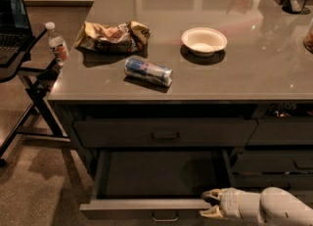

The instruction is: Open middle drawer

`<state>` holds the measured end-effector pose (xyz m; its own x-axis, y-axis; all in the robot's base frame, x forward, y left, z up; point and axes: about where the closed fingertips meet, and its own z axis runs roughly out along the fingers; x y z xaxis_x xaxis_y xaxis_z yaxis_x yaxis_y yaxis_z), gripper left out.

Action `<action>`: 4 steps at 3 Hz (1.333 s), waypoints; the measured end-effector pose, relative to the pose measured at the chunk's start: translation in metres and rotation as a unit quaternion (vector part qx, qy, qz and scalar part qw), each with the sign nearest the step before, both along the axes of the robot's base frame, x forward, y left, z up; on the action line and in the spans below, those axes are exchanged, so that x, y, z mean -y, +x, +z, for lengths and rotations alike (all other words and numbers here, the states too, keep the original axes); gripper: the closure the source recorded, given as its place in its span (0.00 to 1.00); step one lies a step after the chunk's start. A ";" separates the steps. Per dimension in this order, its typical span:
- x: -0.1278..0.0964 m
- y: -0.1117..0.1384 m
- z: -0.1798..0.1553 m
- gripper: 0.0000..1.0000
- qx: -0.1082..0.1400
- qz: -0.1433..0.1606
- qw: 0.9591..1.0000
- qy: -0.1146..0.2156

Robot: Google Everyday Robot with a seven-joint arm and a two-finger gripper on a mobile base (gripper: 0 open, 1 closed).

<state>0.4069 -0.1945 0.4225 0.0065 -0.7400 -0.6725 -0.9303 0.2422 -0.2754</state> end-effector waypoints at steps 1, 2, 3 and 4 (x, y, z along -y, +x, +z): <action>0.000 0.000 0.000 0.58 0.000 0.000 1.000 0.000; 0.000 0.000 0.000 0.36 0.000 0.000 1.000 0.000; 0.000 0.000 0.000 0.48 0.000 0.000 1.000 0.000; 0.004 -0.010 -0.005 0.71 -0.002 0.002 1.000 -0.003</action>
Offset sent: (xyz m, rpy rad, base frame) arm 0.0000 0.0000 0.0000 0.0000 0.0000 0.0000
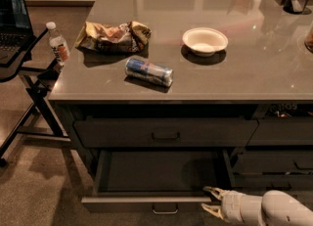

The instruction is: Open middle drawer

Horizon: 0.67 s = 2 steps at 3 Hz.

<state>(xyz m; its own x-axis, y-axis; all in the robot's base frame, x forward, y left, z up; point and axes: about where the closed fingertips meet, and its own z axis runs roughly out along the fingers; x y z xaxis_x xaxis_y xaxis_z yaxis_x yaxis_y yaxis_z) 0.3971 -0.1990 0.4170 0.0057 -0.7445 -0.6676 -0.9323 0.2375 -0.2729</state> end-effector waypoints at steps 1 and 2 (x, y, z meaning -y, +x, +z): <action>0.007 -0.012 -0.004 0.95 -0.003 -0.001 1.000 -0.001; 0.007 -0.012 0.004 1.00 -0.003 -0.001 1.000 -0.001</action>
Offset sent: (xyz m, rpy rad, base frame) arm -0.0737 -0.0370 -0.0149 -0.0220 0.0002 0.0179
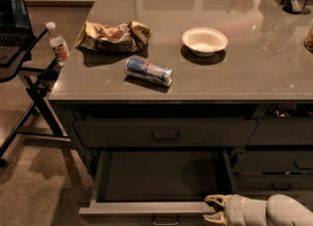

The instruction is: Open middle drawer

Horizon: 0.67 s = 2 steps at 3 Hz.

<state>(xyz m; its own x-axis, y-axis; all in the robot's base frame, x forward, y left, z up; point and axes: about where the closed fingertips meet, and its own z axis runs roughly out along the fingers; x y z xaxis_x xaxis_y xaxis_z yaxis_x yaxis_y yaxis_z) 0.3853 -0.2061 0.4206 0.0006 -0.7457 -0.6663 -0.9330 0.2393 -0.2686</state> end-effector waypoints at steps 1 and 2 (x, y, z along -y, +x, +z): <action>-0.007 -0.024 -0.003 1.00 0.001 0.024 1.000 0.000; -0.007 -0.025 -0.001 1.00 0.002 0.024 1.000 0.000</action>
Offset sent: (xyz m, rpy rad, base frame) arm -0.3055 -0.0490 -0.0440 0.0055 -0.0829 -0.0048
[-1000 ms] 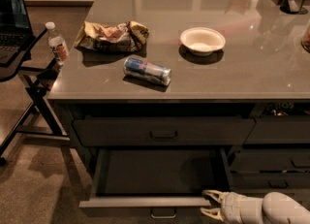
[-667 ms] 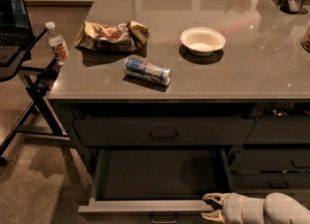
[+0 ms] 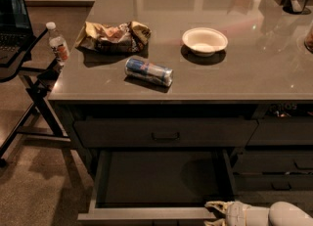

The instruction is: Open middle drawer

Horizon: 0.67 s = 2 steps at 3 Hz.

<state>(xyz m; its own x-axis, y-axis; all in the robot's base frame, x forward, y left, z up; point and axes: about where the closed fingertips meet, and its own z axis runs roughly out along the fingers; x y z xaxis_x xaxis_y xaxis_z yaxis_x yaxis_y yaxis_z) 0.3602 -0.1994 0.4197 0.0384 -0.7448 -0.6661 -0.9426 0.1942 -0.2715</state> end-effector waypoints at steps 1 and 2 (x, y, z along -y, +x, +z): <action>0.000 0.000 0.000 0.82 0.000 0.000 1.000 0.000; 0.000 0.000 0.000 0.58 0.000 0.000 1.000 0.000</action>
Offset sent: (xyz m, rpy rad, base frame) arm 0.0000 0.0000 0.0000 0.0000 0.0000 0.0000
